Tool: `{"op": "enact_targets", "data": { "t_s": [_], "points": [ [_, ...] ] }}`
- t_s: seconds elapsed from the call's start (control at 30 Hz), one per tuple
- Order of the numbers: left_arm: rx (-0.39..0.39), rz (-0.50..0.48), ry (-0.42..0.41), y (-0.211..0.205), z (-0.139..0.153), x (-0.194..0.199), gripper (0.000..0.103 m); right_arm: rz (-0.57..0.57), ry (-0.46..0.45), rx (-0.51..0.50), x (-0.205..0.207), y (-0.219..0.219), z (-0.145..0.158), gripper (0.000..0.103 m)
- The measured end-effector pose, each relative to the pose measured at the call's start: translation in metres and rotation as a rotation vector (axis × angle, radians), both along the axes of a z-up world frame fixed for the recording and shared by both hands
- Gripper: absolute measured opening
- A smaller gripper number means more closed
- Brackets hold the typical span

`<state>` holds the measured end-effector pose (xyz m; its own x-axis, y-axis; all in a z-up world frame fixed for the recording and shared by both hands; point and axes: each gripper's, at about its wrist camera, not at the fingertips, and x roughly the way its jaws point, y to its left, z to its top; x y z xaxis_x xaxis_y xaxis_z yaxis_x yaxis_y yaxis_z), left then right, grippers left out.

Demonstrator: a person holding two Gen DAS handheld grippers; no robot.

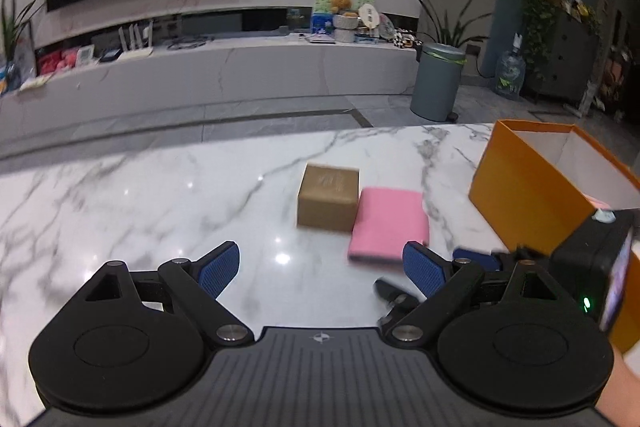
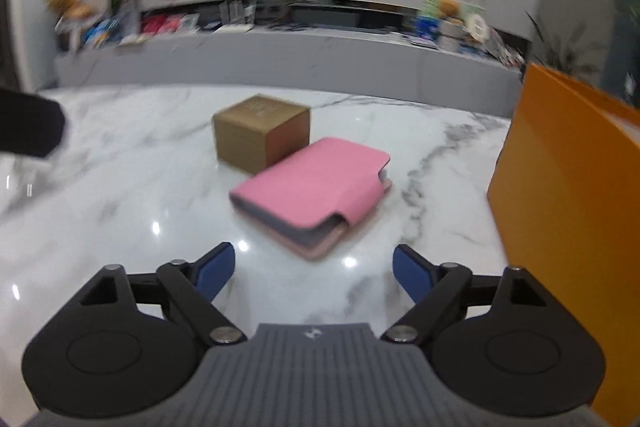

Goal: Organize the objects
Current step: 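Grasp the gold box with the left tool while the right tool grasps the pink wallet, then lift the gold box and pink wallet off the table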

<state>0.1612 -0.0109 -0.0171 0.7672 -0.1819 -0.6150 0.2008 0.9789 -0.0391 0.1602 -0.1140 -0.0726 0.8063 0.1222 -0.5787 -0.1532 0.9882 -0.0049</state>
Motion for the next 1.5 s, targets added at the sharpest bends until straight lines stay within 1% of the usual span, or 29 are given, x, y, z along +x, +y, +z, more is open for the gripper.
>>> {"op": "enact_targets", "data": {
  "t_s": [0.07,0.1,0.17,0.27,0.4,0.43,0.47,0.5,0.57,0.6,0.67,0.7,0.73,0.77,0.83,0.9,0.97,1.1,1.13,1.17,1.2,1.23,1.3,1.33,1.4,1.47,1.5],
  "points": [
    [0.026,-0.026,0.012,-0.011,-0.003,0.026,0.103,-0.067,0.026,0.063,0.011,0.003,-0.001,0.09],
    [0.035,-0.042,0.024,-0.015,-0.006,0.039,0.103,-0.099,0.038,0.087,0.014,0.004,-0.002,0.092],
    [0.056,-0.052,0.044,-0.025,-0.012,0.064,0.103,-0.139,0.033,0.124,0.019,0.007,-0.002,0.093],
    [0.074,-0.072,0.089,-0.036,-0.024,0.094,0.103,-0.182,0.029,0.113,0.025,0.012,-0.003,0.093],
    [0.112,-0.047,0.137,-0.046,-0.042,0.122,0.103,-0.215,0.026,0.116,0.03,0.012,-0.003,0.093],
    [0.113,-0.05,0.15,-0.045,-0.044,0.126,0.1,-0.221,0.026,0.113,0.032,0.012,-0.004,0.093],
    [0.119,-0.052,0.165,-0.045,-0.046,0.131,0.09,-0.224,0.025,0.116,0.034,0.011,-0.004,0.094],
    [0.136,-0.053,0.18,-0.046,-0.048,0.135,0.088,-0.221,0.024,0.119,0.036,0.01,-0.004,0.094],
    [0.17,-0.05,0.218,-0.044,-0.053,0.142,0.077,-0.219,0.021,0.129,0.04,0.009,-0.004,0.094],
    [0.172,-0.05,0.232,-0.042,-0.055,0.145,0.076,-0.221,0.019,0.131,0.042,0.008,-0.004,0.093],
    [0.142,-0.047,0.251,-0.035,-0.058,0.145,0.071,-0.237,0.016,0.135,0.047,0.008,-0.004,0.093],
    [0.124,-0.044,0.253,-0.031,-0.059,0.144,0.071,-0.244,0.015,0.136,0.049,0.008,-0.004,0.092],
    [0.118,-0.046,0.251,-0.029,-0.058,0.143,0.067,-0.248,0.012,0.137,0.051,0.008,-0.004,0.09],
    [0.123,-0.041,0.249,-0.028,-0.057,0.141,0.067,-0.25,0.007,0.139,0.052,0.008,-0.004,0.087],
    [0.128,-0.028,0.248,-0.023,-0.055,0.139,0.067,-0.253,0.003,0.139,0.052,0.008,-0.004,0.083],
    [0.122,-0.015,0.249,-0.016,-0.054,0.136,0.067,-0.247,-0.005,0.148,0.05,0.007,-0.003,0.071],
    [0.112,-0.008,0.247,-0.009,-0.053,0.131,0.067,-0.244,-0.01,0.141,0.046,0.007,-0.003,0.061],
    [0.112,0.01,0.245,0.007,-0.051,0.124,0.067,-0.221,-0.004,0.122,0.039,0.003,-0.002,0.049],
    [0.11,0.02,0.244,0.011,-0.051,0.123,0.067,-0.226,-0.001,0.116,0.036,0.003,-0.001,0.05],
    [0.107,0.034,0.242,0.014,-0.051,0.123,0.067,-0.236,0.002,0.118,0.035,0.001,0.0,0.062],
    [0.101,0.051,0.24,0.018,-0.051,0.122,0.067,-0.251,0.008,0.122,0.036,-0.001,-0.001,0.076],
    [0.095,0.067,0.238,0.023,-0.051,0.122,0.067,-0.27,0.016,0.131,0.037,-0.002,0.0,0.079],
    [0.09,0.088,0.233,0.03,-0.051,0.119,0.067,-0.317,0.029,0.167,0.04,-0.005,0.003,0.079],
    [0.088,0.09,0.232,0.034,-0.051,0.118,0.067,-0.345,0.034,0.185,0.043,-0.006,0.006,0.08],
    [0.083,0.092,0.231,0.041,-0.051,0.114,0.067,-0.402,0.04,0.207,0.048,-0.004,0.013,0.088],
    [0.081,0.083,0.23,0.048,-0.051,0.11,0.067,-0.45,0.04,0.221,0.058,0.003,0.018,0.091],
    [0.081,0.083,0.23,0.051,-0.051,0.107,0.067,-0.476,0.041,0.211,0.063,0.008,0.019,0.091]
  ]
}}
